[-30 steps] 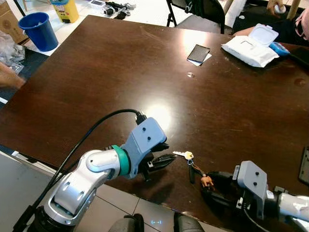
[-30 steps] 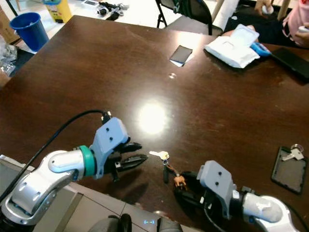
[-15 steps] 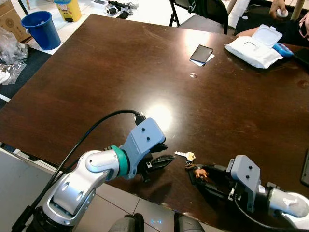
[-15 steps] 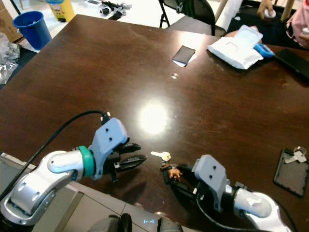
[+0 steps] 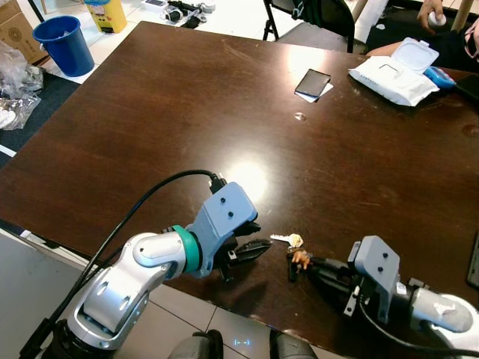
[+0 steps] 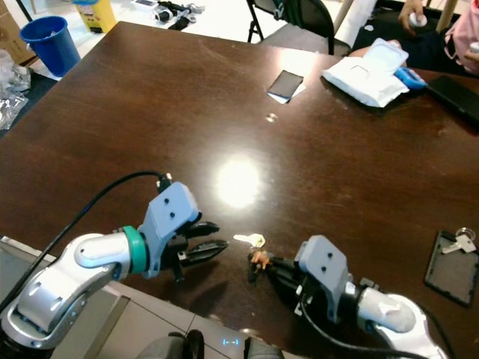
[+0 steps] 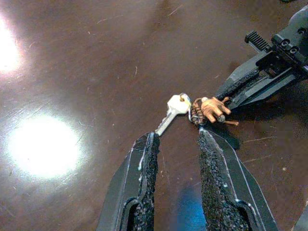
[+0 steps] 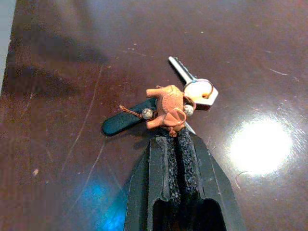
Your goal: Hang keys on a hook
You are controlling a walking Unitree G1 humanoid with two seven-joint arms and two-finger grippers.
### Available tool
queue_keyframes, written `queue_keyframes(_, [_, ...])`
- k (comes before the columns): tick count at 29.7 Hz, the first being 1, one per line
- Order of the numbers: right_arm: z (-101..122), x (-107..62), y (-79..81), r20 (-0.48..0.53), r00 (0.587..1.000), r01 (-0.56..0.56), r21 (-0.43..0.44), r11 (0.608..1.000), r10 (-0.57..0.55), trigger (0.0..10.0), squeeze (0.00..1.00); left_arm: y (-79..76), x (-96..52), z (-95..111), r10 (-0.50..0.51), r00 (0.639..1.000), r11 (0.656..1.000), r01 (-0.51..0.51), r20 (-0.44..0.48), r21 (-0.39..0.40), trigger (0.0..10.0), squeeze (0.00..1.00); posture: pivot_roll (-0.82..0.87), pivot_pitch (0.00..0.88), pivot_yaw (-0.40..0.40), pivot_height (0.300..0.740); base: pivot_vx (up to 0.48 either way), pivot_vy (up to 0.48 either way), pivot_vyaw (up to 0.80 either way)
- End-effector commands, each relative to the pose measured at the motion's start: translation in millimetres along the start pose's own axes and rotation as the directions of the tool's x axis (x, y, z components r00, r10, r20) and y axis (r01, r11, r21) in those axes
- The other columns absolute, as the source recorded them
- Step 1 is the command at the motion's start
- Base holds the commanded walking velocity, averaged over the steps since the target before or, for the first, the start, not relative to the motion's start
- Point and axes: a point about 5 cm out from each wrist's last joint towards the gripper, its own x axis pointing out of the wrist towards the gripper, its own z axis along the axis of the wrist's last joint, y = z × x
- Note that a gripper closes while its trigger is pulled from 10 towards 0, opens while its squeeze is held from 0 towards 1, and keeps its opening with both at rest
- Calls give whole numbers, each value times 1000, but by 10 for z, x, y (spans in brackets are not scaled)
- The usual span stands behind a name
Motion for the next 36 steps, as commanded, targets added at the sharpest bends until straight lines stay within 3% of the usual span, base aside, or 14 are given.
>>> queue_keyframes(1, [-50, 16, 34, -10, 1000, 0, 11, 1000, 0, 10000, 0, -18, -23, -17, -5, 1000, 1000, 5, -6, -14, 10000, 0, -67, 183, 162, 740, 0, 0, 0])
queue_keyframes(9, [124, 53, -72, 63, 995, 74, -18, 997, -73, 10000, 0, -12, -26, -12, -5, 1000, 1000, 5, -7, -12, 10000, 0, -66, 186, 167, 740, 0, 0, 0])
queue_keyframes(10, [231, 68, -102, 105, 990, 98, -28, 995, -95, 10000, 0, -14, -24, -10, -5, 1000, 1000, 5, -6, -12, 10000, 0, -66, 186, 169, 740, 0, 0, 0])
queue_keyframes(12, [603, 121, -187, 263, 948, 193, -33, 981, -178, 10000, 0, 24, 3, 54, 16, 1000, 1000, -15, 19, -5, 10000, 0, -67, 182, 173, 740, 0, 0, 0])
queue_keyframes(14, [734, 136, -209, 319, 924, 228, -23, 973, -209, 10000, 0, 64, 20, 102, 33, 999, 999, -33, 37, 3, 10000, 0, -66, 180, 173, 740, 0, 0, 0])
queue_keyframes(20, [910, 176, -247, 405, 871, 299, 12, 954, -278, 10000, 0, 269, 69, 277, 121, 988, 992, -124, 96, 26, 10000, 0, -65, 179, 172, 740, 0, 0, 0])
queue_keyframes(21, [965, 205, -277, 440, 834, 344, 55, 938, -332, 10000, 0, 409, 75, 362, 179, 977, 982, -185, 120, 37, 10000, 0, -64, 177, 174, 740, 0, 0, 0])
queue_keyframes(23, [965, 205, -277, 440, 834, 344, 55, 938, -332, 10000, 0, 409, 75, 362, 179, 977, 982, -185, 120, 37, 10000, 0, -64, 177, 174, 740, 0, 0, 0])
queue_keyframes(26, [1052, 283, -297, 490, 762, 413, 136, 901, -423, 10000, 0, 837, -34, 640, 351, 915, 928, -368, 201, 54, 10000, 0, -46, 169, 183, 740, 0, 0, 0])
queue_keyframes(29, [1072, 294, -295, 493, 747, 430, 154, 890, -446, 10000, 0, 928, -89, 715, 389, 893, 910, -411, 226, 57, 10000, 0, -42, 168, 185, 740, 0, 0, 0])
queue_keyframes(31, [1095, 314, -335, 499, 703, 478, 197, 856, -507, 10000, 0, 1021, -157, 793, 445, 855, 876, -477, 265, 71, 10000, 0, -26, 161, 192, 740, 0, 0, 0])
queue_keyframes(34, [1105, 319, -345, 499, 689, 491, 211, 845, -525, 10000, 0, 1046, -173, 815, 459, 844, 866, -495, 276, 73, 10000, 0, -26, 161, 192, 740, 0, 0, 0])
queue_keyframes(35, [1104, 353, -332, 498, 681, 495, 226, 839, -537, 10000, 0, 1078, -231, 859, 497, 814, 841, -537, 301, 63, 10000, 0, -11, 147, 195, 740, 0, 0, 0])
queue_keyframes(36, [1104, 353, -332, 498, 681, 495, 226, 839, -537, 10000, 0, 1078, -231, 859, 497, 814, 841, -537, 301, 63, 10000, 0, -11, 147, 195, 740, 0, 0, 0])
